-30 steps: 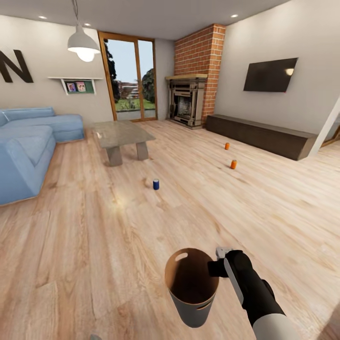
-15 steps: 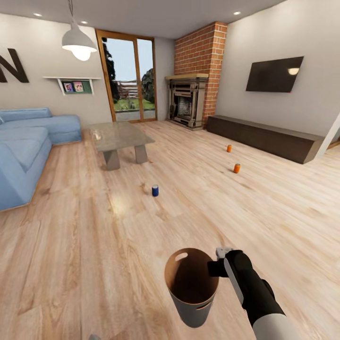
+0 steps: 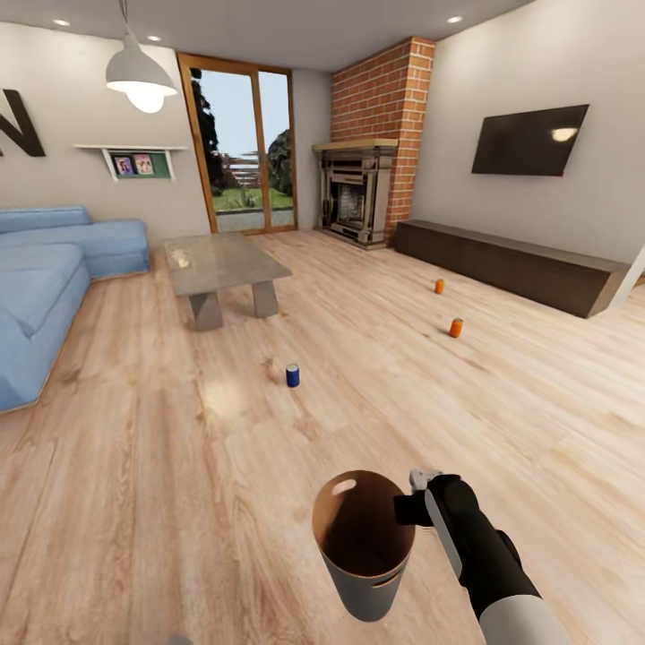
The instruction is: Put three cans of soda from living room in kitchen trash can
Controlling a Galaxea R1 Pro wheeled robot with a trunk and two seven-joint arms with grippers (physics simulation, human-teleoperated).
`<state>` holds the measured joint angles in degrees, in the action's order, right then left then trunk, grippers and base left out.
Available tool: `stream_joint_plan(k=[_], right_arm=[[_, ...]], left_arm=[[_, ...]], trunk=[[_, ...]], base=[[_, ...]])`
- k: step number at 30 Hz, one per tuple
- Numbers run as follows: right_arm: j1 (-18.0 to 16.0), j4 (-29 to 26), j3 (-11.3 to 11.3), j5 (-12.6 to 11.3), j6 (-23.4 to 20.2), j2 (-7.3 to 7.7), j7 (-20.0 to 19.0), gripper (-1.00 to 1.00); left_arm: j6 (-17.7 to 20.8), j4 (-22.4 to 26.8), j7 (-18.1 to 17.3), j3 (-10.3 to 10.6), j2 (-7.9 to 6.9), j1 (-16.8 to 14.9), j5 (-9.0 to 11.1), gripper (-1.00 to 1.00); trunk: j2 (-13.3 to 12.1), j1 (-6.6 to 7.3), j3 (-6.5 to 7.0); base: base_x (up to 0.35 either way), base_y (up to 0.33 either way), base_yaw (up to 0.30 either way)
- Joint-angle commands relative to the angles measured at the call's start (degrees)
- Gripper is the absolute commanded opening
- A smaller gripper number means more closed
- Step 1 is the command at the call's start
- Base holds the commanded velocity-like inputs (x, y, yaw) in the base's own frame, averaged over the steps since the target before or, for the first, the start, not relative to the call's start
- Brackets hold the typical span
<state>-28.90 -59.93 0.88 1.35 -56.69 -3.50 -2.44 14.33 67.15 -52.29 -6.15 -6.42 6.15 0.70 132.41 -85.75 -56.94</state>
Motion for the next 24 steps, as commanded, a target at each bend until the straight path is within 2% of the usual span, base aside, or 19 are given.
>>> stream_joint_plan(k=[1,4,12,24], right_arm=[[-0.02,-0.01,0.0,-1.13,0.0,-0.01,-0.28,-1.0],[-0.02,-0.01,0.0,-1.16,0.0,-0.01,-0.28,-1.0],[-0.02,0.02,0.0,-1.17,0.0,-0.01,-0.28,-1.0],[-0.02,0.05,0.0,-1.14,0.0,-0.01,-0.28,-1.0]], left_arm=[[0.0,0.0,0.0,0.0,0.0,0.0,0.0,1.0],[0.0,0.0,0.0,0.0,0.0,0.0,0.0,1.0],[0.0,0.0,0.0,0.0,0.0,0.0,0.0,1.0],[0.0,0.0,0.0,0.0,0.0,0.0,0.0,1.0]], trunk=[[0.0,0.0,0.01],[0.0,0.0,0.01],[0.0,0.0,0.01],[0.0,0.0,0.01]], base=[[0.346,0.0,0.0],[0.346,0.0,-0.013],[0.346,0.0,-0.185],[0.346,0.0,-0.011]])
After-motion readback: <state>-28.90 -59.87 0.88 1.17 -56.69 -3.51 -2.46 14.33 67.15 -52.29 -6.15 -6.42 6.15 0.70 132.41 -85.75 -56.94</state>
